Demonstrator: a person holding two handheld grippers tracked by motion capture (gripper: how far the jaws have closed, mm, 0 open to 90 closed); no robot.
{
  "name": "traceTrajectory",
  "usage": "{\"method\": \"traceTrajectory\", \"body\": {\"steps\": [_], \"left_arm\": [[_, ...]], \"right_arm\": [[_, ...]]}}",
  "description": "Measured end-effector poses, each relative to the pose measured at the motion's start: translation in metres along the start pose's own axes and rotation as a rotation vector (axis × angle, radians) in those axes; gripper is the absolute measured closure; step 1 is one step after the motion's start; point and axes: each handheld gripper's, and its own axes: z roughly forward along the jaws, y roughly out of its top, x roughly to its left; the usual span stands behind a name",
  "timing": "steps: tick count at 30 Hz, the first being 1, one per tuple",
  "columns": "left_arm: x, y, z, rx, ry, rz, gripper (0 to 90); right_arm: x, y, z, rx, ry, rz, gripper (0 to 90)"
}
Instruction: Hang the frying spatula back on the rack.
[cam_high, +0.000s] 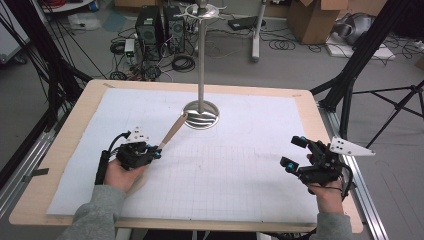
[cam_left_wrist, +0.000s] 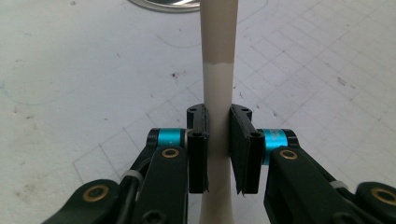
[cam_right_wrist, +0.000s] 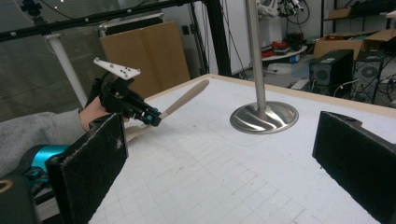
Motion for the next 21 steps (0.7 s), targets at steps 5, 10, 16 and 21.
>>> {"method": "traceTrajectory", "body": {"steps": [5, 10, 16, 21], "left_arm": [[-0.002, 0.008, -0.013, -0.038, -0.005, 0.019, 77.7], [-0.002, 0.013, -0.018, -0.06, -0.02, 0.017, 77.7], [0.001, 0.02, -0.024, -0.078, -0.057, 0.0, 77.7], [0.005, 0.026, -0.031, -0.103, -0.072, -0.014, 77.7]], "right_arm": [[0.0, 0.0, 0.002, 0.005, 0.002, -0.004, 2.1], [0.001, 0.0, 0.003, 0.011, 0.003, -0.002, 2.1], [0.001, -0.001, 0.004, 0.014, 0.003, -0.006, 2.1], [0.001, -0.001, 0.004, 0.018, 0.002, -0.008, 2.1]]}}
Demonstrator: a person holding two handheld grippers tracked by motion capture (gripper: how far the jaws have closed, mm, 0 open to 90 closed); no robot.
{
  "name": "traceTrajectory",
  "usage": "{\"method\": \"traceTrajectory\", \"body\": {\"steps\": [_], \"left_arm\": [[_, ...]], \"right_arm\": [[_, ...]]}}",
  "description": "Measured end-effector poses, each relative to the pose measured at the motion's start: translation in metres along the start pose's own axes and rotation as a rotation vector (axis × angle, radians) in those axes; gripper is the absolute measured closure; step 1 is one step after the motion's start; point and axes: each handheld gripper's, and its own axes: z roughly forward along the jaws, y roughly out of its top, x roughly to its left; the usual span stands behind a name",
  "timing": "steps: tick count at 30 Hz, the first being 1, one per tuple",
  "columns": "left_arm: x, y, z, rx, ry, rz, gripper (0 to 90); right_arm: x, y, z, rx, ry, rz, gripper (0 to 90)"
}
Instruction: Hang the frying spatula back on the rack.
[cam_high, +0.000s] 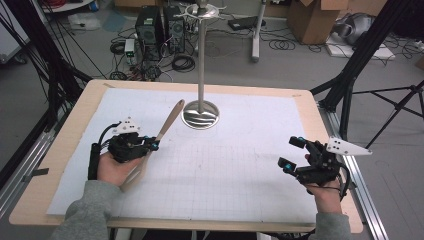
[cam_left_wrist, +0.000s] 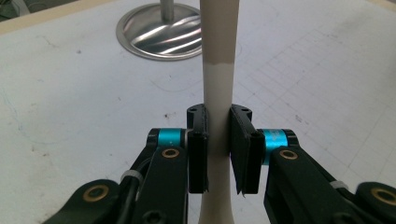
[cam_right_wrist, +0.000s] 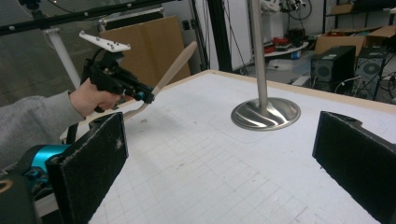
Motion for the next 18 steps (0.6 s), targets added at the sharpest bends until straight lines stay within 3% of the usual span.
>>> {"method": "traceTrajectory", "body": {"steps": [13, 18], "left_arm": [[0.012, 0.028, -0.019, -0.04, -0.014, -0.012, 77.7], [0.022, 0.039, -0.028, -0.07, -0.039, -0.016, 77.7]], "right_arm": [[0.0, 0.0, 0.0, 0.002, -0.001, 0.002, 2.1], [0.0, 0.0, 0.0, 0.003, -0.002, -0.003, 2.1]]}}
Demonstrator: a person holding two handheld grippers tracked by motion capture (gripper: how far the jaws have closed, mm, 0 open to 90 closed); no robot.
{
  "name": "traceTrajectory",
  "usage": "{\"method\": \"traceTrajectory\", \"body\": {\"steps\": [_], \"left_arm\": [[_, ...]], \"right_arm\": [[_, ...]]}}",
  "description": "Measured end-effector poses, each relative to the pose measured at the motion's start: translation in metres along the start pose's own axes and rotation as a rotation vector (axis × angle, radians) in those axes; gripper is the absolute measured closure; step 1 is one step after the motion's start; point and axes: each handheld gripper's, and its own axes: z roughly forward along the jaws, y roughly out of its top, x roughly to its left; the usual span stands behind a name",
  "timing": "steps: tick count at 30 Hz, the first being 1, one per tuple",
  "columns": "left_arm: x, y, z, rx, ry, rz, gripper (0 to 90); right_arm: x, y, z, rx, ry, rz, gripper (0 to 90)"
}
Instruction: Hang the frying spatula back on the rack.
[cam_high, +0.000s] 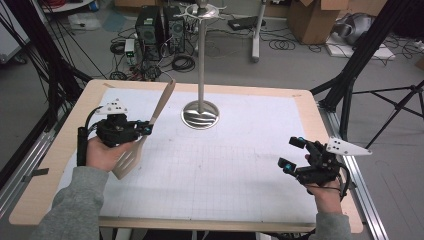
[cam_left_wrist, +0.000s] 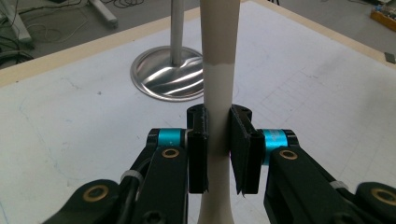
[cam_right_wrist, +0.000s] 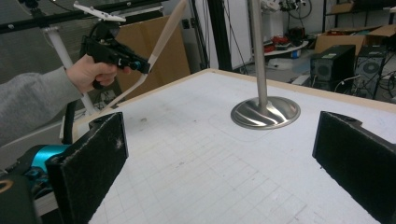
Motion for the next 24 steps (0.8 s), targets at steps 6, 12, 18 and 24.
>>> {"method": "traceTrajectory", "body": {"steps": [6, 12, 18, 24], "left_arm": [[0.004, 0.014, -0.005, 0.004, 0.003, 0.023, 77.8], [0.008, 0.027, -0.006, 0.01, 0.009, 0.04, 77.8], [0.011, 0.041, -0.004, 0.014, 0.008, 0.053, 77.8], [0.015, 0.051, -0.007, 0.006, 0.034, 0.058, 77.8]], "right_arm": [[0.001, 0.0, -0.001, -0.005, -0.004, 0.003, 2.1], [0.0, 0.0, -0.001, -0.006, -0.002, 0.004, 2.1], [-0.001, -0.001, 0.0, 0.001, 0.0, 0.007, 2.1], [-0.003, -0.002, 0.001, 0.009, 0.001, 0.01, 2.1]]}}
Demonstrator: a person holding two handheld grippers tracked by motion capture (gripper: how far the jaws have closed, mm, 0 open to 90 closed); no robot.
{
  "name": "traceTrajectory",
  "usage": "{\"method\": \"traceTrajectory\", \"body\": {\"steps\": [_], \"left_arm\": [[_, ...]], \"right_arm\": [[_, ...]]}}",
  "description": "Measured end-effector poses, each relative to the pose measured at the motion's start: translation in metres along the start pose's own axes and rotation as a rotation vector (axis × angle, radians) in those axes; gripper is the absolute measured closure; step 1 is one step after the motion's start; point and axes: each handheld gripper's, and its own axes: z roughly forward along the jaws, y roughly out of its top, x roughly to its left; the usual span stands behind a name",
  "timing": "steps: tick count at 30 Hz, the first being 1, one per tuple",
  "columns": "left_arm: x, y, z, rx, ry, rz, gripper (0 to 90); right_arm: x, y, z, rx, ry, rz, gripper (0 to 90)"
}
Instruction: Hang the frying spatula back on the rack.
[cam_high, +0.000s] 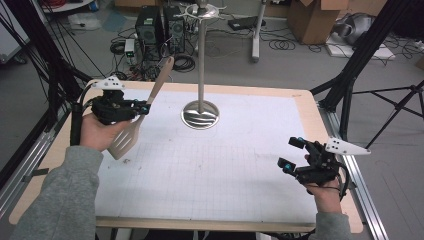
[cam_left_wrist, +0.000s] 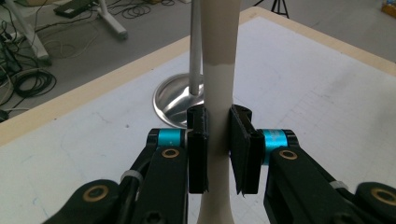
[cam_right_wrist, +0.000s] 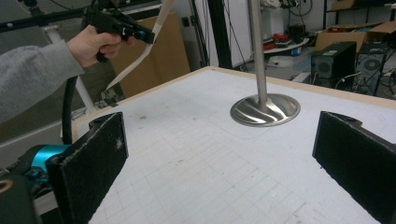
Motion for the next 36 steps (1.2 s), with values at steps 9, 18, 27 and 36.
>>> {"method": "traceTrajectory", "body": {"steps": [9, 18, 27, 36], "left_arm": [[0.007, 0.021, -0.009, -0.015, 0.031, 0.006, 77.8], [0.014, 0.048, -0.018, -0.055, 0.046, 0.006, 77.8], [0.018, 0.062, -0.013, -0.062, 0.04, 0.014, 77.8], [0.019, 0.08, -0.013, -0.09, 0.023, 0.01, 77.8]], "right_arm": [[-0.003, -0.001, -0.001, -0.004, -0.001, 0.009, 2.1], [-0.004, -0.001, -0.003, -0.02, 0.002, 0.016, 2.1], [-0.005, -0.001, -0.004, -0.02, 0.0, 0.022, 2.1], [-0.007, -0.003, -0.007, -0.029, -0.005, 0.024, 2.1]]}}
